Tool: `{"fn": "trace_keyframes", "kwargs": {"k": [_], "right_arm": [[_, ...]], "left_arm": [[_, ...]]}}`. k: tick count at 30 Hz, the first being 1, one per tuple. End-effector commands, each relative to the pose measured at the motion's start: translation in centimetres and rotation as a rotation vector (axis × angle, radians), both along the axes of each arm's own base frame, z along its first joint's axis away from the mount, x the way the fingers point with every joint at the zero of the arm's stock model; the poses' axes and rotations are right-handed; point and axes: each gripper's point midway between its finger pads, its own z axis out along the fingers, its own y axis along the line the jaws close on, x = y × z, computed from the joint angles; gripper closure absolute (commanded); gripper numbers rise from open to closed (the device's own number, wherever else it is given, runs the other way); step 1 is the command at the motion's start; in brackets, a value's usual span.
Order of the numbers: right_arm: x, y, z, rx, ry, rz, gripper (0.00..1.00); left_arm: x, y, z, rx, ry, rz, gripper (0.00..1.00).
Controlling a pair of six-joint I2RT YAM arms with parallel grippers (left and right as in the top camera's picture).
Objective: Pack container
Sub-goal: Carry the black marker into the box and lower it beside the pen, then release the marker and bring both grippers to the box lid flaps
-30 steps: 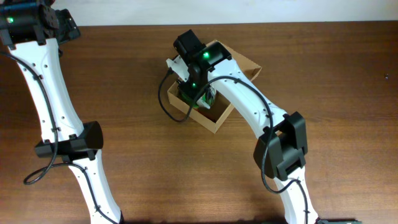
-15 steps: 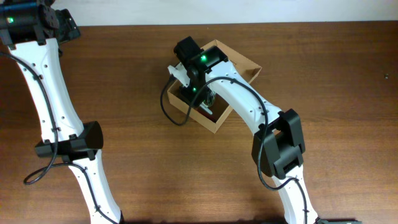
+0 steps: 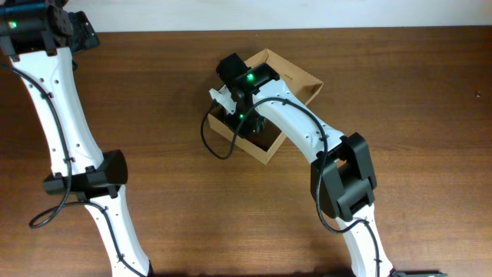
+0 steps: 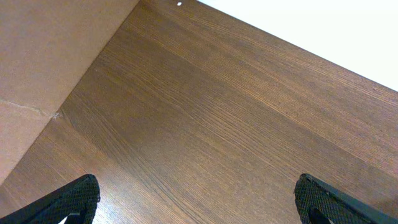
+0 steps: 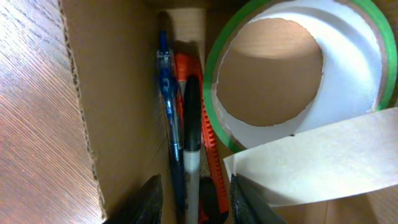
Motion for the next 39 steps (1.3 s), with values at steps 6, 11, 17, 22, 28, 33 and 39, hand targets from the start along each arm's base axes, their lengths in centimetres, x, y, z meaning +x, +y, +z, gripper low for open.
{"fn": "trace_keyframes", "kwargs": {"k": [6,11,17,22,28,33,39], "right_arm": [[1.9,-0.4,8.3,0.024,-0.162,-0.023,0.63],[2.5,-2.8,20.6,0.071,-0.436,-0.083,0.62],[1.0,-12.0,31.2,0.118,-0.657,-0.294,0.60],[1.5,-24.2,33.9,0.112,-0.735,-0.654,0.61],[2.8,-33.9,26.0,0.202,-0.508,-0.955,0.55],[2.6,-37.2,16.0,0.185,-0.249,-1.151,0.75],[3.3,-35.1,7.3,0.203,-0.007,-1.187,0.87]], "left_arm": [[-0.7,0.2,1.6,0.017,-0.029,-0.001,0.00],[-0.7,0.2,1.6,0.017,-0.029,-0.001,0.00],[-0.7,0.2,1.6,0.017,-0.029,-0.001,0.00],[-0.7,0.2,1.6,0.017,-0.029,-0.001,0.00],[1.3,-1.6,2.0,-0.072,-0.111,-0.079,0.00],[2.6,-6.1,1.6,-0.277,-0.150,-0.244,0.38],[3.4,-9.2,-1.5,-0.307,-0.049,-0.321,0.52]]}}
